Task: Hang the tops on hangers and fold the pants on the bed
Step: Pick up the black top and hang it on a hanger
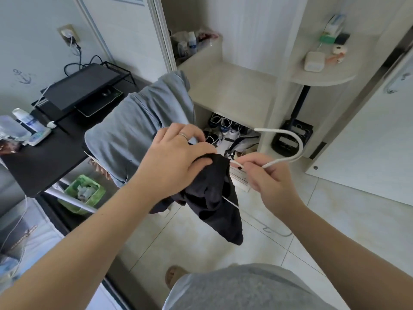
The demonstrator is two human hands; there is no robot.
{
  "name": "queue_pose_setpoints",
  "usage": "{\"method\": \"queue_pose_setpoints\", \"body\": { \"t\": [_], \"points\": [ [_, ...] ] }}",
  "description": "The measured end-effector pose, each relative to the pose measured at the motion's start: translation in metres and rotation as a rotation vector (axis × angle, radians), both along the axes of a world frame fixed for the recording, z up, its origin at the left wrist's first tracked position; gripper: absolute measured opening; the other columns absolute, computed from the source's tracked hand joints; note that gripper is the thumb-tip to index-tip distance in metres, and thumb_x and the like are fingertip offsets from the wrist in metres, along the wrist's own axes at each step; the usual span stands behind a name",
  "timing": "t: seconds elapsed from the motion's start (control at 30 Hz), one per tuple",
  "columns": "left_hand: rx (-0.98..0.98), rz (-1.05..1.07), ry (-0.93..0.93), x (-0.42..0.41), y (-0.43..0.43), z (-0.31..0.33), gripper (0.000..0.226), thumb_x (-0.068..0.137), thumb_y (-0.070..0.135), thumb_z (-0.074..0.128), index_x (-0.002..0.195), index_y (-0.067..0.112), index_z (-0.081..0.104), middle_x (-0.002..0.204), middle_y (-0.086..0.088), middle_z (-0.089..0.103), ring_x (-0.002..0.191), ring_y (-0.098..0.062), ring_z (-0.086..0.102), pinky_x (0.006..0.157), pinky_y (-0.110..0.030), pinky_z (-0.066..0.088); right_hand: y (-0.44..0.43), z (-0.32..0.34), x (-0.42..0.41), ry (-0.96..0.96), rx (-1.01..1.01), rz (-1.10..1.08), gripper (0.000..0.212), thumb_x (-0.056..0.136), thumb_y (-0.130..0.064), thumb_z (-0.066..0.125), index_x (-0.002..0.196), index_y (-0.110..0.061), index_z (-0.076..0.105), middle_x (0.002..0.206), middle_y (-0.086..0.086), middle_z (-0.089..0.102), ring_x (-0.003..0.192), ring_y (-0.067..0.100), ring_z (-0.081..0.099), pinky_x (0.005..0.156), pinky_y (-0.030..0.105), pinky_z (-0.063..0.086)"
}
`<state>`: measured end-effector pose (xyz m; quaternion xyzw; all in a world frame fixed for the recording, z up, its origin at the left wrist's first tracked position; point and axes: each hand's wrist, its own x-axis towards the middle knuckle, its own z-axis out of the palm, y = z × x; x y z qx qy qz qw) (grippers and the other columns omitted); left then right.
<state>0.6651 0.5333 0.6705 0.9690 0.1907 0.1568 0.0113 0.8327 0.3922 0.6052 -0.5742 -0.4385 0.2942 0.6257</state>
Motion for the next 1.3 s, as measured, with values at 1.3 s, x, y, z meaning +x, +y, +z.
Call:
{"method": "queue_pose_setpoints", "body": {
  "t": [1.3],
  "points": [
    [-0.555,0.375,-0.478,-0.026,-0.033,-0.024,0.029,0.101,0.021,0.057,0.076,0.008,0.062,0.052,-0.005,0.044,0.05,-0.017,0.036,0.049,-0.018,0.029,0.005,-0.04,-0.03,-0.486,-0.3,0.191,0.023,0.098,-0.027,0.055,0.08,-0.016,0.048,0.072,0.002,0.055,0.073,0.025,0.052,0.074,0.044,0.045]
  ]
}}
